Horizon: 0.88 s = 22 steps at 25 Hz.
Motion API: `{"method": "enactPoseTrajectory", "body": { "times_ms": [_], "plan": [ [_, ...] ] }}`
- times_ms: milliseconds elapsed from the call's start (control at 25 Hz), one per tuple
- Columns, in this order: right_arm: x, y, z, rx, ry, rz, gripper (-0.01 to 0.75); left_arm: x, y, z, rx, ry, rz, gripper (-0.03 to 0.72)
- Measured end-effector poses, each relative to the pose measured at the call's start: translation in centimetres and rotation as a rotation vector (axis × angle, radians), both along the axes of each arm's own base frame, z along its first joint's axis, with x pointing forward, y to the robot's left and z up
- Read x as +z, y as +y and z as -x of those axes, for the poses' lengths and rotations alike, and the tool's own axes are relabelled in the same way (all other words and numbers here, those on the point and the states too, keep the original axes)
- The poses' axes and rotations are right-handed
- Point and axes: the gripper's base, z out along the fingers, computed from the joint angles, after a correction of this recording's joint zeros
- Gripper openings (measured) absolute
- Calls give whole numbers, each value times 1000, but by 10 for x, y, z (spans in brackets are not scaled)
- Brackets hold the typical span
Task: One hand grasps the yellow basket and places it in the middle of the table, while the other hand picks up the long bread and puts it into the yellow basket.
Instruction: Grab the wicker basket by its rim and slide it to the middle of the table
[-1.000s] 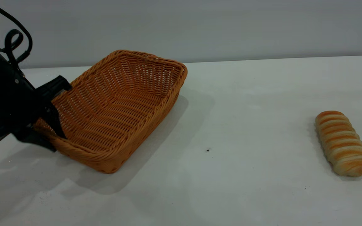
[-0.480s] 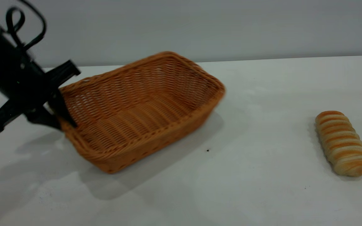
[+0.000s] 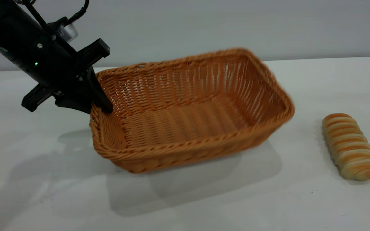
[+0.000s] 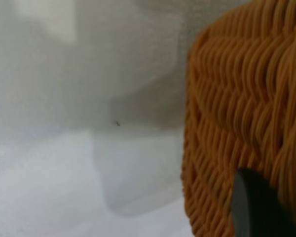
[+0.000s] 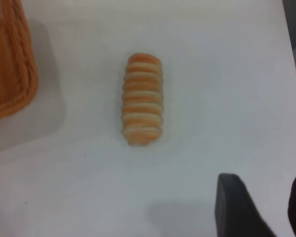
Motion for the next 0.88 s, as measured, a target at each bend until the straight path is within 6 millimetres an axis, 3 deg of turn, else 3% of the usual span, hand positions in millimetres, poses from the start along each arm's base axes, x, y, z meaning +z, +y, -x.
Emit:
{"method": "enactPoseTrajectory", "body": {
  "times_ms": [240,520,880],
  "plan": [
    [0,0,0,0,0,0,305,-5,-1,2,-79,4,0,128],
    [0,0,0,0,-2,0,305,-33,-2,9,-194,90,6,128],
    [0,0,0,0,-2,0,305,-35,0,10,-234,80,-18,130]
  ]
}}
